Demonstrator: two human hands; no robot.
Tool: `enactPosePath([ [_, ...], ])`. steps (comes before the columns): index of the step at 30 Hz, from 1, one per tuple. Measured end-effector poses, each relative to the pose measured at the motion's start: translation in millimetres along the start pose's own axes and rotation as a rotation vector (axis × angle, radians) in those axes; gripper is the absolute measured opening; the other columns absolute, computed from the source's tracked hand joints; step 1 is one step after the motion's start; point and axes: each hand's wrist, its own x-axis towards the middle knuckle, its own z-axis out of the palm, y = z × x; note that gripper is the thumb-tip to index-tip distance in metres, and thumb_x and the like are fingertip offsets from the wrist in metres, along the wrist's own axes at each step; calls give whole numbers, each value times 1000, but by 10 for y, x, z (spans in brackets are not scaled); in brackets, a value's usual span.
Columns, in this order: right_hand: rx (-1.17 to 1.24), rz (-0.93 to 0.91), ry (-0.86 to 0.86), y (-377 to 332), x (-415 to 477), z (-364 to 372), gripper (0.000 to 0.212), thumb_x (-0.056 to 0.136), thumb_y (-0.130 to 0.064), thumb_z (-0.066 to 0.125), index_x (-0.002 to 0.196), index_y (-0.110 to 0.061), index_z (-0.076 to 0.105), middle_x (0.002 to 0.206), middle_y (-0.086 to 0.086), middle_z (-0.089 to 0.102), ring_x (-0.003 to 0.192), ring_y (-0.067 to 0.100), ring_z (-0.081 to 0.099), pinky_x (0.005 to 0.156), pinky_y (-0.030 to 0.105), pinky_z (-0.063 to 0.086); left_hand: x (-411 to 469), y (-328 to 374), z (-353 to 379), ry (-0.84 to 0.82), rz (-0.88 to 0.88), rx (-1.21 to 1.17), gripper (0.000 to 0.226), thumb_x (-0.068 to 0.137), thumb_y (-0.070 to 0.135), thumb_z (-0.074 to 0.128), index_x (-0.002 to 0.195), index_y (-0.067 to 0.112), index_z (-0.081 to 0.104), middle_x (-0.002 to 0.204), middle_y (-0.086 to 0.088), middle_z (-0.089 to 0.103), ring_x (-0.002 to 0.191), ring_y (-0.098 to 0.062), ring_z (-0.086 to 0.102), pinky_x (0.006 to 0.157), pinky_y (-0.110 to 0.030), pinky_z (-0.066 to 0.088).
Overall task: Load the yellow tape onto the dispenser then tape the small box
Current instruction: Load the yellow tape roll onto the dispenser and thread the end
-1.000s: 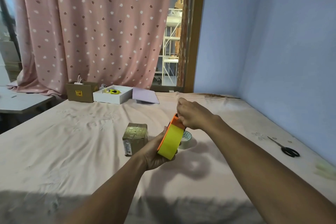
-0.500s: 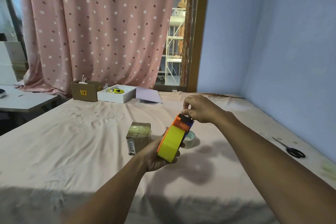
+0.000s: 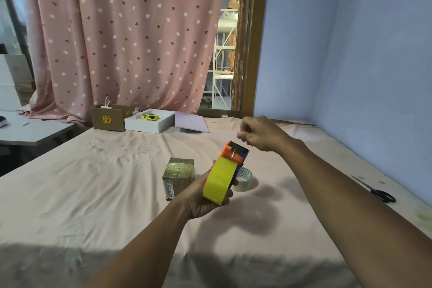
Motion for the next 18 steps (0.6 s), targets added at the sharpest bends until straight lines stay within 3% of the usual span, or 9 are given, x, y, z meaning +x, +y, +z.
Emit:
enactPosePath([
  [2,-13,4,0,10,19,-26,15,96,-23,68,84,-21,59,76,-11,68,67,5,64,68,33,53,-16,11,-5,10,11,0,63,111,38,28,101,0,78,90,-15,70,58,-22,62,52,-28,54],
  [7,-38,26,4,69,35,-33,14,96,-25,68,86,-18,60,81,-6,69,70,9,64,66,33,51,-58,-21,-42,11,43,16,43,108,32,37,131,1,56,99,-19,69,64,-26,64,58,-35,58],
  [9,-22,35,-7,74,36,-20,14,96,-25,68,86,-18,61,79,-7,69,68,9,63,62,30,49,-61,-20,-55,-11,46,9,41,105,28,44,134,2,53,100,-19,68,65,-26,64,59,-35,58],
  [14,-4,90,94,145,66,-157,16,95,-26,69,84,-21,59,79,-4,66,71,17,64,62,31,47,-105,-4,-102,-86,17,48,32,94,18,55,111,-2,73,101,-17,63,67,-23,61,57,-30,53],
  [16,29,91,60,161,58,-226,16,94,-25,71,82,-22,61,77,-2,69,67,16,67,64,31,52,-119,-9,-124,-98,12,55,34,99,16,49,108,-2,75,101,-17,63,66,-23,61,56,-30,53],
  [18,126,86,10,173,55,-214,14,92,-23,74,81,-20,65,75,-1,73,63,14,69,66,33,58,-120,2,-102,-133,7,50,29,96,16,55,107,-3,75,99,-16,64,65,-22,61,54,-29,52],
])
